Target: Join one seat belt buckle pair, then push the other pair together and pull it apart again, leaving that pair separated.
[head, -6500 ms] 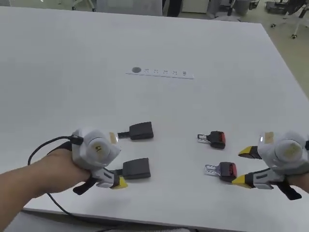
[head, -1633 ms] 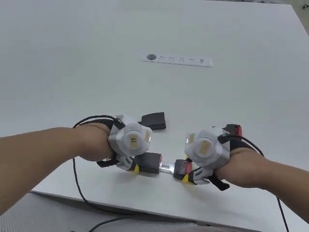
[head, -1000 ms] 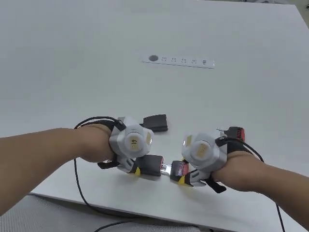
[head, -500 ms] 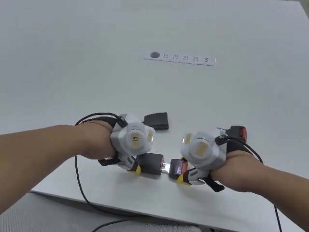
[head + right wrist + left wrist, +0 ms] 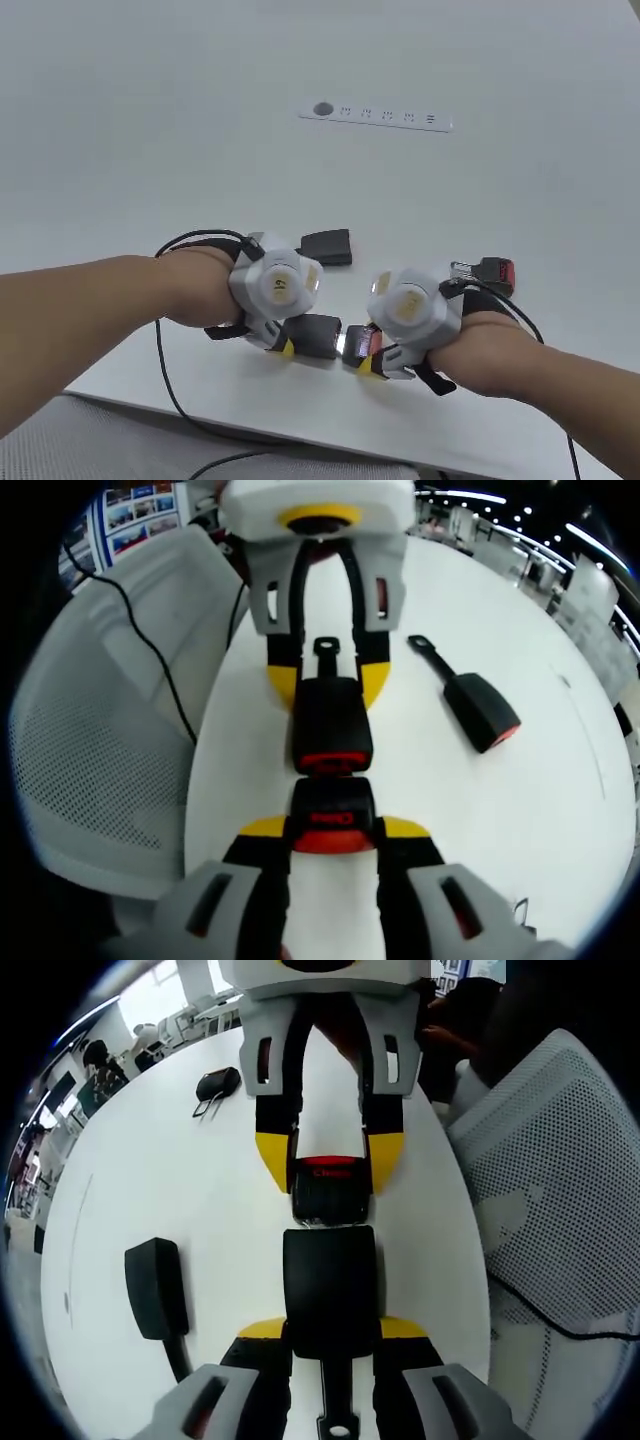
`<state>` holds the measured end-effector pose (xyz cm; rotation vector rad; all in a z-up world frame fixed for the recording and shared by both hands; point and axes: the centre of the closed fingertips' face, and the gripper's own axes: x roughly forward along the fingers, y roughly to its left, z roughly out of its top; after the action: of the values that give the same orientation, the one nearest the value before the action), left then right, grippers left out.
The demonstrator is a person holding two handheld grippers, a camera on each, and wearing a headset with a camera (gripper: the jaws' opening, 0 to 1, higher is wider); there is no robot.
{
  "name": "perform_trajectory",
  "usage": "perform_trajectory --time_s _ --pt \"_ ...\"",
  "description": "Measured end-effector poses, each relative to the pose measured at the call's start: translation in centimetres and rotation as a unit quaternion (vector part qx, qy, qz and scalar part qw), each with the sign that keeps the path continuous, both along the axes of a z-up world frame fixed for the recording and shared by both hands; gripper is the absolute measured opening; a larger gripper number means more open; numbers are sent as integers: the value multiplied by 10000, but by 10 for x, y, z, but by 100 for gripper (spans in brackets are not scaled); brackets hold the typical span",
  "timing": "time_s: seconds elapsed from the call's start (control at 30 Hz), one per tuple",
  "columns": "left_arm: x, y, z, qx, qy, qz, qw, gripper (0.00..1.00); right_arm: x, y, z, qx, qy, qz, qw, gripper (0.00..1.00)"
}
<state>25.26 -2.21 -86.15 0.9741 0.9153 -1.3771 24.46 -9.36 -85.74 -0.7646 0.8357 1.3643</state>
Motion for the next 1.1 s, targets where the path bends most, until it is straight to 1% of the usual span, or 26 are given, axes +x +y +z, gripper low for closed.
perform_trajectory --time_s 0.03,0.07,0.13,0.2,0.27,0.3,0.33,0.37,0.47,0.57,0.67,0.77,1.1 --pt "-1 0 0 3 28 21 10000 31 3 1 5 90 -105 144 9998 31" --pt "-1 0 -1 9 17 1 10000 31 0 -2 5 72 -14 45 10000 31" --pt "-1 0 -1 5 14 -8 10000 31 2 -2 1 83 -18 68 9999 31" --pt "-1 0 -1 -3 18 -5 10000 31 1 1 3 66 -25 74 9999 31" --pt "-1 0 -1 -1 21 6 10000 31 4 1 -1 67 -7 67 10000 31" --pt "-1 0 -1 1 23 17 10000 31 5 1 0 57 -75 68 9999 31" --pt "-1 0 -1 2 26 26 10000 32 5 1 0 65 -89 71 9999 31" --pt "-1 0 -1 -9 34 42 10000 32 5 1 1 75 -135 70 9999 31" --pt "0 1 -1 -79 56 72 9999 32 4 0 1 110 -138 65 9998 31" --pt "0 2 -1 -152 68 72 9998 32 3 -1 2 136 -181 148 9996 31" --pt "1 2 0 -196 59 101 9997 31 2 -2 2 196 -177 115 9996 31" --pt "1 1 1 -189 37 94 9998 31 2 -2 2 211 -165 90 9996 31" --pt "2 2 1 -218 50 110 9997 31 2 -2 2 258 -113 103 9995 31"
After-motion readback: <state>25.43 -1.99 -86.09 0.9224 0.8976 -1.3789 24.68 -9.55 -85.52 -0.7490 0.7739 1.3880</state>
